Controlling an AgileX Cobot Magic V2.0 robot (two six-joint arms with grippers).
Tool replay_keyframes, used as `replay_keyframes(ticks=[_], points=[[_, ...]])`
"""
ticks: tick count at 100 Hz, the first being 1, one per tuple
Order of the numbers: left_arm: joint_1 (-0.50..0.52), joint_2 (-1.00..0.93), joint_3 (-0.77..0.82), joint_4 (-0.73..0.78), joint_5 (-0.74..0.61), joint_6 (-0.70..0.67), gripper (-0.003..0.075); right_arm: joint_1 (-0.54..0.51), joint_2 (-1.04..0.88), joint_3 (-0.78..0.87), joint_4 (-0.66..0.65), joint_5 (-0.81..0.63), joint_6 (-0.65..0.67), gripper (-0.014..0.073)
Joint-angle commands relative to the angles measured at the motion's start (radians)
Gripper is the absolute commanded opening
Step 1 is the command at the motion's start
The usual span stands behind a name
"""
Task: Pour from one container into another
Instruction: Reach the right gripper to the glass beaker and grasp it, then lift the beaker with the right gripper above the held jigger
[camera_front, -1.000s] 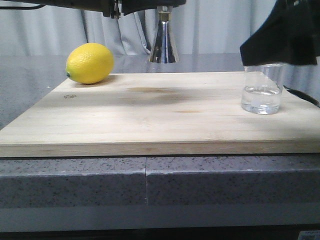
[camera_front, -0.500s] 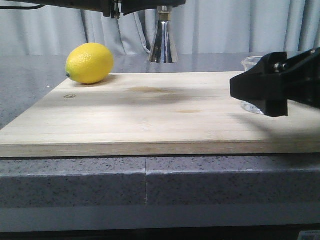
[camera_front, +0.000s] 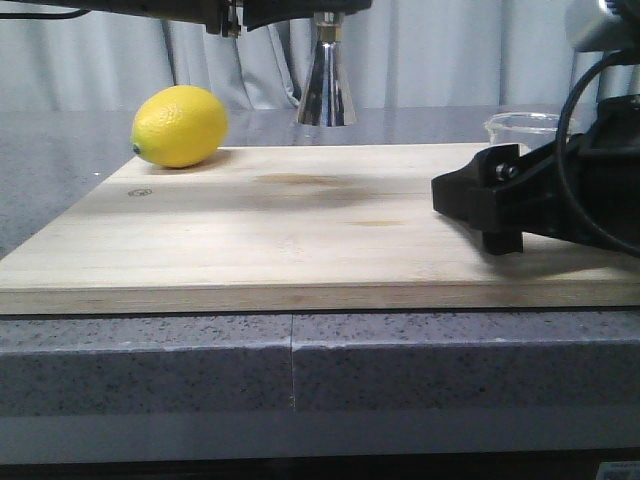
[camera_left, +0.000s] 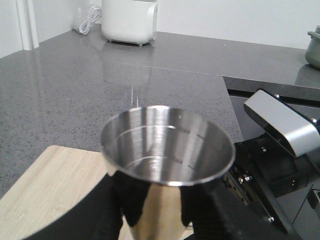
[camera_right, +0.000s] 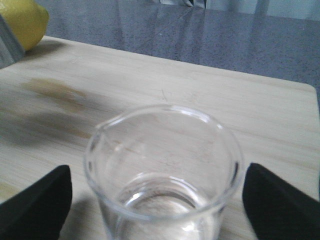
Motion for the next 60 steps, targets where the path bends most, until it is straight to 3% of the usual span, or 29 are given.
replay_keyframes(ticks=[1, 13, 25, 60], points=[[-0.012, -0.050, -0.033, -0.074, 0.106, -0.008, 0.0185, -0.002, -0.017, -0.024, -0.007, -0.096, 0.003, 0.0526], [-0.012, -0.050, -0.033, -0.074, 0.106, -0.008, 0.0185, -0.002, -0.017, -0.024, -0.007, -0.103, 0.003, 0.0394], [-0.012, -0.050, -0.033, -0.074, 0.106, -0.008, 0.0185, -0.002, -0.017, -0.024, -0.007, -0.103, 0.003, 0.0325], [-0.012, -0.050, -0.033, -0.074, 0.106, -0.008, 0.0185, -0.004, -0.081, -0.024, 0.011, -0.103, -0.004, 0.0314]])
